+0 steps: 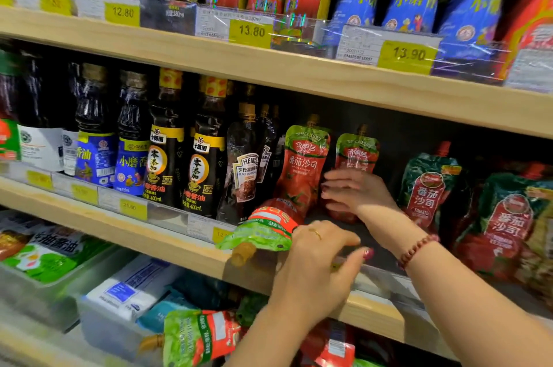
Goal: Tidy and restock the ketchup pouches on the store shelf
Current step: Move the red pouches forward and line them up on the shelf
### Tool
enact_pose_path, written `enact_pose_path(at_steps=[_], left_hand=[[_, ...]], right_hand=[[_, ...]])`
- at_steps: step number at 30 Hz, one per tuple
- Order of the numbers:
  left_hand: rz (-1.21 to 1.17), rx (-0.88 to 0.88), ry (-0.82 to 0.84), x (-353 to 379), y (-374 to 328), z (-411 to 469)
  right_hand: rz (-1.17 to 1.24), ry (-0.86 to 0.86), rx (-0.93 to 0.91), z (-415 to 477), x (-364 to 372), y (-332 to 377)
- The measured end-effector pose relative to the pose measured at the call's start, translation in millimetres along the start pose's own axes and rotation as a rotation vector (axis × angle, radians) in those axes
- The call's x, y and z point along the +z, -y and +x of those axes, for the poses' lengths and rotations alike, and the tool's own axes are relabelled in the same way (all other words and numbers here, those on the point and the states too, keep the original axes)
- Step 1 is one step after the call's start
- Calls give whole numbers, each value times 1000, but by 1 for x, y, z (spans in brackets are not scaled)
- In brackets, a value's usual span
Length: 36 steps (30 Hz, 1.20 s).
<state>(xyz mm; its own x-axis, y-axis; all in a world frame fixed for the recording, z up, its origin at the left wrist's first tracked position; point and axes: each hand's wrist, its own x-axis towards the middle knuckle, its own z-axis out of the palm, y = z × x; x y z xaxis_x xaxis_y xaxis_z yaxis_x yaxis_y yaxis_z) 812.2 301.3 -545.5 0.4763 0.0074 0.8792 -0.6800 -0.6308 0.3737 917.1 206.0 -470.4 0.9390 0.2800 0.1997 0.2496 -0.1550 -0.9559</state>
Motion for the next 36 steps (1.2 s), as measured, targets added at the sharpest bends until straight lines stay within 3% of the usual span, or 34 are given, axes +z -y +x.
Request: enact_pose_path(at_steps=[2, 4, 6, 7, 9, 11, 16, 20, 25, 28, 33, 36], left_hand=[[-48, -11, -42, -12, -11, 9], [-119, -39, -74, -24, -24, 21], [-185, -74, -101, -38, -35, 32], [-202, -90, -107, -45, -39, 37], [-185, -121, -99, -61, -43, 44], [-194, -169, -73, -77, -41, 48], [-283, -344, -58, -119, -18, 48], [-480, -543, -138, -142, 12, 35], [-613, -581, -231, -139, 33, 22], [-542, -554, -79, -122, 34, 17], [-325, -565, 290, -83, 29, 35], [-358, -564, 373, -62, 29, 46]], right_hand=[[54, 134, 40, -15, 2, -4], [39, 161, 27, -31, 7, -11], [-146, 193, -190, -45, 13, -11], [-251, 292, -305, -51, 17, -9], [-335, 466, -388, -59, 27, -3], [-390, 507, -417, -59, 36, -4], [-637, 205, -629, -57, 64, -21], [-592, 84, -661, -58, 64, -26], [-407, 29, -695, -59, 50, -16], [-222, -47, -639, -56, 36, -3], [-145, -31, -431, -49, 14, 2], [-71, -7, -312, -48, 4, 3]])
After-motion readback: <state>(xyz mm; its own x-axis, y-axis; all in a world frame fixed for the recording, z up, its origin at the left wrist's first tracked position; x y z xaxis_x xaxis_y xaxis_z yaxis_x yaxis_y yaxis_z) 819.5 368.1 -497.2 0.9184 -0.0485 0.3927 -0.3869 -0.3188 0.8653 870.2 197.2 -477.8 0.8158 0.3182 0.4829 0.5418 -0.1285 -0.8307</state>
